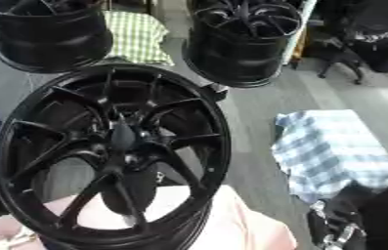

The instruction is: Pull the pin out of the wheel hub.

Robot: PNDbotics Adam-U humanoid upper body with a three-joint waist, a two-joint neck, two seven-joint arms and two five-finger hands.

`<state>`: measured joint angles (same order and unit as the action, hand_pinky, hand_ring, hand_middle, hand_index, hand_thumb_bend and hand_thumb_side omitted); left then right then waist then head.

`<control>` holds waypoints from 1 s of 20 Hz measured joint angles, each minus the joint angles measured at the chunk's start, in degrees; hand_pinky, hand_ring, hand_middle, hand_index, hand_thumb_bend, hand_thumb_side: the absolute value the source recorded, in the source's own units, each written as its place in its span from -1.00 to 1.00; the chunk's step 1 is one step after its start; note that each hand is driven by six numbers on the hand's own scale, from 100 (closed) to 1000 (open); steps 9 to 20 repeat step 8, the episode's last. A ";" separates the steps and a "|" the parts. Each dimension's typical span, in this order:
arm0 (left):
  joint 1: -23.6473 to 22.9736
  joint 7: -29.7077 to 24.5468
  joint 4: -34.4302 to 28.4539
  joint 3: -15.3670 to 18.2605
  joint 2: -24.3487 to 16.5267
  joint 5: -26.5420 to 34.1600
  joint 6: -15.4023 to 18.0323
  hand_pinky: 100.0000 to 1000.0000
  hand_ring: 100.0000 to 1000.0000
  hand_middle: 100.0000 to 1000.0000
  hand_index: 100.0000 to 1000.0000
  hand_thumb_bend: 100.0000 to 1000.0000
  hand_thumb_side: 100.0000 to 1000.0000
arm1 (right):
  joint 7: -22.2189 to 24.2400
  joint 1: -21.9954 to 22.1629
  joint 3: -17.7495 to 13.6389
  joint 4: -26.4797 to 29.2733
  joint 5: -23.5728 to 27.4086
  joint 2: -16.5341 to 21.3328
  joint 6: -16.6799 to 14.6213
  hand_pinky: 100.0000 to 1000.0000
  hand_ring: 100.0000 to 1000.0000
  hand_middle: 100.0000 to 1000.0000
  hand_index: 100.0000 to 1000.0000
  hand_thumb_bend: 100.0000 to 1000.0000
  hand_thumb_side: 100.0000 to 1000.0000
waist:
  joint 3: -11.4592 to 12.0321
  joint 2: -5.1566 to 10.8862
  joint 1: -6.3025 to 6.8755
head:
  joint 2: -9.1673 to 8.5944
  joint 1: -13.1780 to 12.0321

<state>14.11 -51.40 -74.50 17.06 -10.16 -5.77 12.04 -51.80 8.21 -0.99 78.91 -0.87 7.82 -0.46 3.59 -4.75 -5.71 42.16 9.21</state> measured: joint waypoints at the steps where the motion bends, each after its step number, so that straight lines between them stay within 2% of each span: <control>1: 0.02 0.10 0.23 0.00 0.00 -0.07 0.15 0.06 0.13 0.17 0.61 -1.00 0.73 | 0.01 -0.10 0.12 0.00 0.01 0.03 -0.11 0.07 0.14 0.18 0.63 -1.00 -0.27 | -0.07 0.00 0.11 | 0.00 -0.06; 20: 0.08 0.41 1.42 0.13 0.00 -0.39 0.78 0.05 0.11 0.15 0.60 -1.00 0.72 | 0.27 -0.14 0.56 -0.58 0.70 0.20 -1.04 0.08 0.14 0.17 0.63 -1.00 -0.25 | -0.07 0.00 0.35 | 0.01 -0.80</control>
